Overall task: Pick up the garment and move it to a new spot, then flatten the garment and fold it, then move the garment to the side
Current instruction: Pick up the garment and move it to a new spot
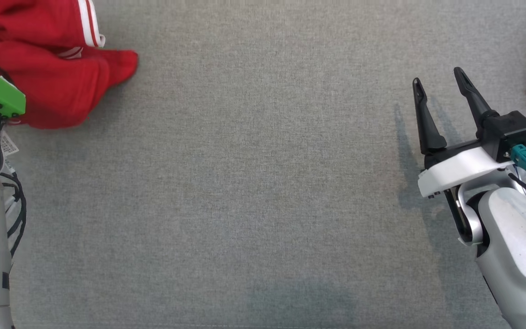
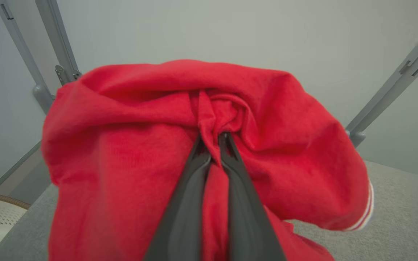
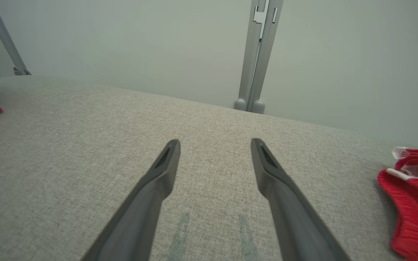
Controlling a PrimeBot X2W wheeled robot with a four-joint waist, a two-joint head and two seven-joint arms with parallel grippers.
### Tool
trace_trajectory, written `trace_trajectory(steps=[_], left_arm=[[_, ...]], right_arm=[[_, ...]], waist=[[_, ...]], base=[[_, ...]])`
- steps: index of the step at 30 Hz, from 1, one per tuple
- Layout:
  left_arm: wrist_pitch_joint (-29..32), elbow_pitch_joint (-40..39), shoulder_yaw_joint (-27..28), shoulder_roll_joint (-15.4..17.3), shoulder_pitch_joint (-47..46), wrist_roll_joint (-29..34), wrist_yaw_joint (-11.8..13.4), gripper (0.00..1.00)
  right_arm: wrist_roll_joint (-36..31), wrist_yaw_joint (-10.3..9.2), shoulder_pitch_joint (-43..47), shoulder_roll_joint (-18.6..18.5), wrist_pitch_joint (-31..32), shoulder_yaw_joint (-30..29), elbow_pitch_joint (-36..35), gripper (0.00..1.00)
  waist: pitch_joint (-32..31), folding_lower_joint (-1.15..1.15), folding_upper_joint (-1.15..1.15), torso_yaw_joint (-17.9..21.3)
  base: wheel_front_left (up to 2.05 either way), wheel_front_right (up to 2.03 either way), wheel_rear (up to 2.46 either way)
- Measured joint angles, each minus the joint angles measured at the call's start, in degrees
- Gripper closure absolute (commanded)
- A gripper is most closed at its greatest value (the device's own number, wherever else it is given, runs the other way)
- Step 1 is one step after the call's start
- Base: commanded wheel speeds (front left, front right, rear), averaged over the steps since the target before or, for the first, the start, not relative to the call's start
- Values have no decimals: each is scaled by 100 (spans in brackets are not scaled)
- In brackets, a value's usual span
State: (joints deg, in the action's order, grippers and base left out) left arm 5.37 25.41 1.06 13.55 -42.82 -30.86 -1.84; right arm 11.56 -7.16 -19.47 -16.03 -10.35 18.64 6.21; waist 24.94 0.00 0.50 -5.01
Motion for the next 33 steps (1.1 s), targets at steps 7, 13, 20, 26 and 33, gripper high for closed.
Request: trace_trajectory(steps=[7,13,20,26,33], left_arm=[[-353,-300,-282,1,2,91,-327,100],[-448,-593,-528,-51,62,97,-428,100],[-325,-812,-880,-224,355,-78,-472,100],[-230,-1031,-1310,-422,794,-105,-480,100],[-221,-1121,-1876,-890,1074,-97,-521,100]], right_arm=[[57,7,20,187,-121,46,221,0],[182,7,162,354,-176,48,403,0],[272,7,422,510,-229,66,601,0],[314,8,615,569,-230,179,673,0],[313,58,627,578,-231,242,653,0]], waist=[[-432,0,0,45],[-844,0,0,173],[-1324,0,0,436],[-1607,0,0,798],[-1764,0,0,1236]], base=[[0,0,0],[0,0,0],[0,0,0],[0,0,0],[0,0,0]])
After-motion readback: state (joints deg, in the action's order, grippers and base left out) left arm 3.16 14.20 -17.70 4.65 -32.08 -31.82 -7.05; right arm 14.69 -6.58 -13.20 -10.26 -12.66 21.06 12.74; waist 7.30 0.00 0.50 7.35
